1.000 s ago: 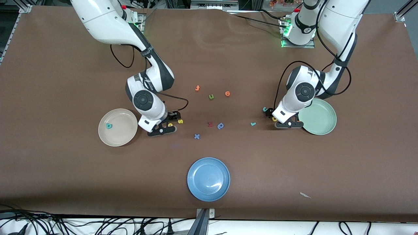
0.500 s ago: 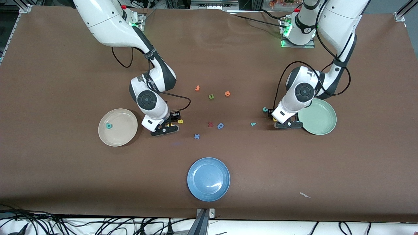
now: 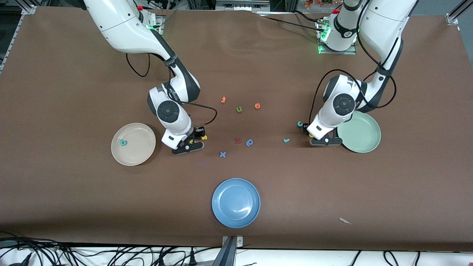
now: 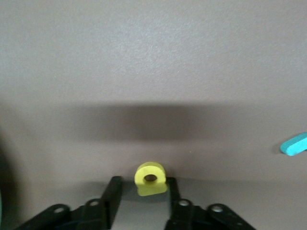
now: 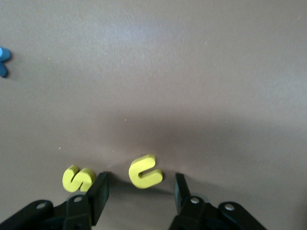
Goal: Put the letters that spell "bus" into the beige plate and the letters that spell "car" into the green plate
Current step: 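Grasp the yellow a with the left gripper while the right gripper reaches the u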
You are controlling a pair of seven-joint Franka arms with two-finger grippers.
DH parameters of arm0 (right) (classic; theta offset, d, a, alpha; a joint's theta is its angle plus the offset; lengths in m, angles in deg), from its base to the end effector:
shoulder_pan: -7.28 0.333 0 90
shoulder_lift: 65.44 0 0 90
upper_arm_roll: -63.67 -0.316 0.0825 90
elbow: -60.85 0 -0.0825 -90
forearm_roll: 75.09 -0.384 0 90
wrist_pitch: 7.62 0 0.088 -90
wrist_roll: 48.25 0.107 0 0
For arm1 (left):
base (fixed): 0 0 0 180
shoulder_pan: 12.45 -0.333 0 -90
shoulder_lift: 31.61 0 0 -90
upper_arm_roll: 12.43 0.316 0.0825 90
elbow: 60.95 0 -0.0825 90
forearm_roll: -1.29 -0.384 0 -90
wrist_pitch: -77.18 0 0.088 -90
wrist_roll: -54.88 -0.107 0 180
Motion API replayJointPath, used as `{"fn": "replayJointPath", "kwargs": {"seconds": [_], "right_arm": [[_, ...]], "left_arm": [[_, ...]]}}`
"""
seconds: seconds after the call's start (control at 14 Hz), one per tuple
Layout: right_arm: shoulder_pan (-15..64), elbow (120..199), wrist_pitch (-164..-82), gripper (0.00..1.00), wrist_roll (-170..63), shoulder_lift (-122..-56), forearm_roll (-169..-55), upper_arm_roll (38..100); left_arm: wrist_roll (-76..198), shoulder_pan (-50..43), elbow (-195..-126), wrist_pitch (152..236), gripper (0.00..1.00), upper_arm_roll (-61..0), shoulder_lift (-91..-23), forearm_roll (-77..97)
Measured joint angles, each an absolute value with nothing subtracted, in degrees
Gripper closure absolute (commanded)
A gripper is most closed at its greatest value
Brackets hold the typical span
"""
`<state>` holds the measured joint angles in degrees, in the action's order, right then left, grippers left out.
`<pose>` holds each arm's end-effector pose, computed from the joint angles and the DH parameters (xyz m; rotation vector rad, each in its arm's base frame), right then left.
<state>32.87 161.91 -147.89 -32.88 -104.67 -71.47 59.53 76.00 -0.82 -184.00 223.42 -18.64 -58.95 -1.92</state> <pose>0.5756 0.3245 0.1769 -3.1046 -0.4421 0.0001 0.5328 -0.1736 0.1712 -3.1359 -0.0312 0.1123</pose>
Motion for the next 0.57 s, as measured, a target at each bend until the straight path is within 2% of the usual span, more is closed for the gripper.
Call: {"fn": "replayJointPath", "kwargs": {"seconds": [0.21, 0.36, 0.43, 0.57], "right_arm": [[32.86, 161.91, -148.32, 0.36, -32.88, -104.7, -70.51, 59.67], [32.87, 161.91, -148.53, 0.47, -32.88, -104.73, -70.49, 59.69], [32.86, 161.91, -148.79, 0.47, -32.88, -104.76, -70.49, 59.7], [32.87, 161.91, -149.41, 0.47, -32.88, -104.79, -70.49, 59.7]], "left_arm": [[76.0, -0.7, -183.87, 223.38, 0.81, -18.63, -58.94, -1.92], [76.0, -0.69, -183.87, 223.38, 0.94, -18.62, -58.95, -1.92], [76.0, -0.69, -183.87, 223.38, 1.0, -18.62, -58.95, -1.92], [76.0, -0.69, -183.87, 223.38, 1.0, -18.62, -58.94, -1.92]]}}
